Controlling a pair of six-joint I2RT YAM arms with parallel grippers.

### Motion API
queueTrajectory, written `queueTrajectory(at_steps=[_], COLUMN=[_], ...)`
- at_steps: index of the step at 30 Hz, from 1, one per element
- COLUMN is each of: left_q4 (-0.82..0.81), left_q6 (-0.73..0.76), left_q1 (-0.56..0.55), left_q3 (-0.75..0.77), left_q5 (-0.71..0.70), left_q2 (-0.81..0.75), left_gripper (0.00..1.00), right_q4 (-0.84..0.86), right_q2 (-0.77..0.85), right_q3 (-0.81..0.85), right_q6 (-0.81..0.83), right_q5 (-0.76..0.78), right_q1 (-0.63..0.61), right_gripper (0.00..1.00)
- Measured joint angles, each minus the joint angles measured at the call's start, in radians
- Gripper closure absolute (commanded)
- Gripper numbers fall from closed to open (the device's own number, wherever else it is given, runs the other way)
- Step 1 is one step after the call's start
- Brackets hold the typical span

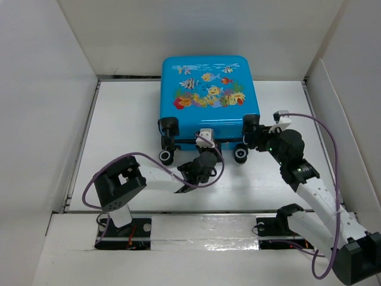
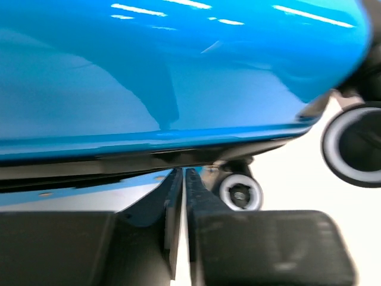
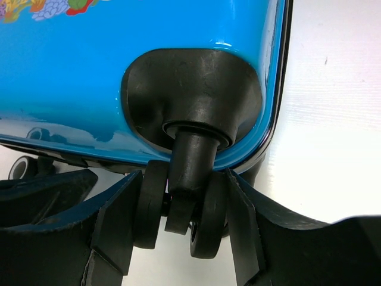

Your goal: Pack the luggage

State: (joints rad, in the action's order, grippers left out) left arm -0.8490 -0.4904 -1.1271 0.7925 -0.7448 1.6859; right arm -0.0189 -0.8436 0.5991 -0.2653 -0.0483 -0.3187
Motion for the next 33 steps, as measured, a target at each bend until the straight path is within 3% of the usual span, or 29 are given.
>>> queueTrajectory(at_steps=[1, 3, 9, 12, 14, 15, 16, 17, 19, 21, 22, 25, 29, 33], left_q4=[-0.001, 0.002, 0.129, 0.203, 0.274, 0.32, 0.362, 0.402, 0.488, 0.567, 0.604, 0.676, 0.717, 0.72], left_q6=[0.002, 0.003, -0.006, -0.025, -0.05, -0.063, -0.077, -0.093, -0.121, -0.147, -0.157, -0.177, -0.184, -0.184], left_q1=[-0.005, -0.011, -0.005, 0.023, 0.085, 0.118, 0.15, 0.179, 0.235, 0.297, 0.341, 0.478, 0.613, 0.637], left_q3=[0.003, 0.001, -0.073, -0.103, -0.127, -0.133, -0.136, -0.138, -0.146, -0.16, -0.167, -0.186, -0.204, -0.236], left_q5=[0.015, 0.045, 0.119, 0.154, 0.184, 0.189, 0.19, 0.189, 0.187, 0.197, 0.208, 0.287, 0.437, 0.562], left_q2=[0.0, -0.016, -0.278, -0.471, -0.641, -0.71, -0.771, -0.828, -0.916, -0.977, -0.998, -1.004, -0.943, -0.9], left_gripper=[0.89, 0.78, 0.54, 0.5, 0.5, 0.48, 0.47, 0.45, 0.41, 0.36, 0.33, 0.29, 0.29, 0.29], right_q4=[-0.01, -0.027, -0.078, -0.066, -0.058, -0.058, -0.052, -0.039, -0.002, 0.068, 0.111, 0.196, 0.258, 0.347], right_q2=[0.013, 0.071, 0.341, 0.356, 0.334, 0.319, 0.3, 0.279, 0.225, 0.163, 0.13, 0.01, -0.122, -0.172], right_q3=[-0.001, -0.019, -0.042, -0.051, -0.068, -0.076, -0.084, -0.091, -0.104, -0.129, -0.15, -0.204, -0.215, -0.216], right_q6=[0.0, -0.003, -0.001, -0.004, -0.003, -0.001, 0.0, 0.003, -0.01, -0.028, -0.043, -0.08, -0.105, -0.109], right_q5=[0.001, 0.003, -0.016, -0.008, 0.011, 0.024, 0.045, 0.06, 0.095, 0.142, 0.169, 0.246, 0.337, 0.398], right_q1=[0.0, 0.001, -0.041, -0.114, -0.171, -0.206, -0.245, -0.28, -0.354, -0.415, -0.442, -0.479, -0.481, -0.472], right_gripper=[0.42, 0.31, 0.31, 0.32, 0.45, 0.56, 0.84, 0.93, 0.97, 0.92, 0.73, 0.5, 0.49, 0.51])
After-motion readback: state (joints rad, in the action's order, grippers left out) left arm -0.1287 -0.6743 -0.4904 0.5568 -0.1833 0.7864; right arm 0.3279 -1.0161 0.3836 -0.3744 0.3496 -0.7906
